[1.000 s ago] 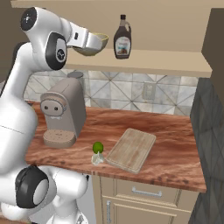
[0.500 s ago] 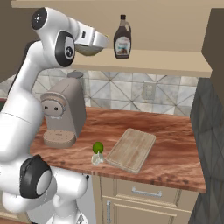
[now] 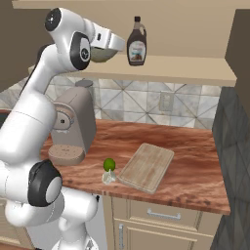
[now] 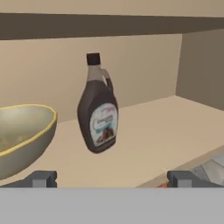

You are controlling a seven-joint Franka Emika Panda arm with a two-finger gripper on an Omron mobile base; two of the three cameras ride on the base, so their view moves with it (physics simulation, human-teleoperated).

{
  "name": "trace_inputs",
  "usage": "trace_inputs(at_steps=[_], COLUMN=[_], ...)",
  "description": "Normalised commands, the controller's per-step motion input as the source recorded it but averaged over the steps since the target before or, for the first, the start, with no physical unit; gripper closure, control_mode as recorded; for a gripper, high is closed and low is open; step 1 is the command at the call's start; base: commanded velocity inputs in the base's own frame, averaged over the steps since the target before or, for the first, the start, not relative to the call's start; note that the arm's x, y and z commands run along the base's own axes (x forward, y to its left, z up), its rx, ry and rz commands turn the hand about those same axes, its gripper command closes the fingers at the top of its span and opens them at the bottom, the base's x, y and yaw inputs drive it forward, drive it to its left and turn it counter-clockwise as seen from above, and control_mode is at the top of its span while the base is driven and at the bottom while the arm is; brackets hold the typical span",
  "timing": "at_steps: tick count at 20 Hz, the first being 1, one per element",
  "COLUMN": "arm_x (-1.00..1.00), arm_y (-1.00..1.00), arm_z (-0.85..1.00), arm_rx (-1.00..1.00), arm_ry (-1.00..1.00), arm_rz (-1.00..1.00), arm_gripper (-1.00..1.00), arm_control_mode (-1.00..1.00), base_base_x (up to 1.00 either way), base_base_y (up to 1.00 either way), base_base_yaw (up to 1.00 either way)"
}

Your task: Open the cabinet. Place the bowl and condiment on the counter. Then place the lime and garlic on the cutting board.

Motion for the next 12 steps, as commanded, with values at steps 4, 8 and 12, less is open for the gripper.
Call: trace_inputs(at_steps=[4, 8, 12], arm_x=[0.38, 0.34, 0.31], arm_y=[-0.04, -0.04, -0.04], arm_z=[0.00, 0.00, 0.00], arm_rx=[0.00, -0.01, -0.04], arm_ry=[0.00, 0.00, 0.00], arm_rz=[0.00, 0.00, 0.00], arm_gripper=[-1.00, -1.00, -1.00], arm_control_mode=[-1.00, -1.00, -1.00], base_base_x=[0.00, 0.00, 0.00], base_base_y=[0.00, 0.00, 0.00], base_base_yaw=[0.00, 0.00, 0.00])
